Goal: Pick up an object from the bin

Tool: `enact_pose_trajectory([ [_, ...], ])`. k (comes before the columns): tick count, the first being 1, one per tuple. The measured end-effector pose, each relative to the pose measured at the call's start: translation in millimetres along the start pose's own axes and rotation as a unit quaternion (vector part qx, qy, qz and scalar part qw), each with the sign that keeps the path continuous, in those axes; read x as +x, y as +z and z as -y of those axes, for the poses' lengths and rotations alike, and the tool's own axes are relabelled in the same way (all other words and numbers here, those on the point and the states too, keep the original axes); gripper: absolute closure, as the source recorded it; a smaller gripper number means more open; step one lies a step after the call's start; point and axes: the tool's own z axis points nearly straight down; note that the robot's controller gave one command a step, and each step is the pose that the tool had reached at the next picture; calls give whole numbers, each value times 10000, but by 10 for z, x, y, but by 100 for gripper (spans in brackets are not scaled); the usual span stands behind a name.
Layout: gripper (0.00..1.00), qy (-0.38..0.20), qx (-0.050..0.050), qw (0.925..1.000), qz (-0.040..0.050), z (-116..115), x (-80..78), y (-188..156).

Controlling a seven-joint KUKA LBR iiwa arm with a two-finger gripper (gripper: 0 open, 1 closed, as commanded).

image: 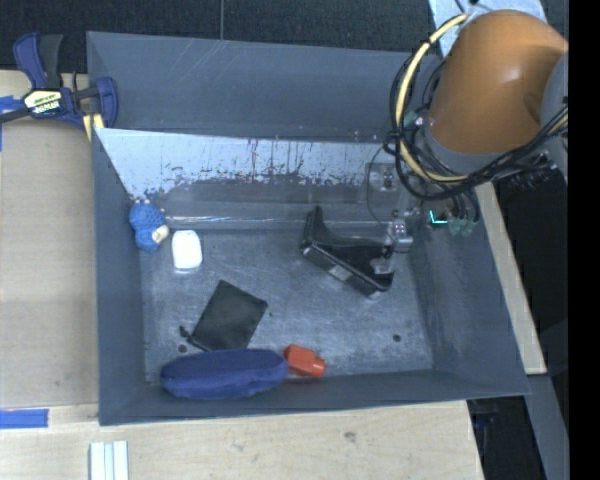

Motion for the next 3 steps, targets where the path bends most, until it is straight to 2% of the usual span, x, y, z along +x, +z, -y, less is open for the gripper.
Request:
enact_pose_trajectory([
  [1,0,772,-13,9969,166,508,-76,1714],
  [2,100,758,-2,9970,177,512,-92,1663],
  [3,100,-590,-20,9982,68,622,-275,1675],
])
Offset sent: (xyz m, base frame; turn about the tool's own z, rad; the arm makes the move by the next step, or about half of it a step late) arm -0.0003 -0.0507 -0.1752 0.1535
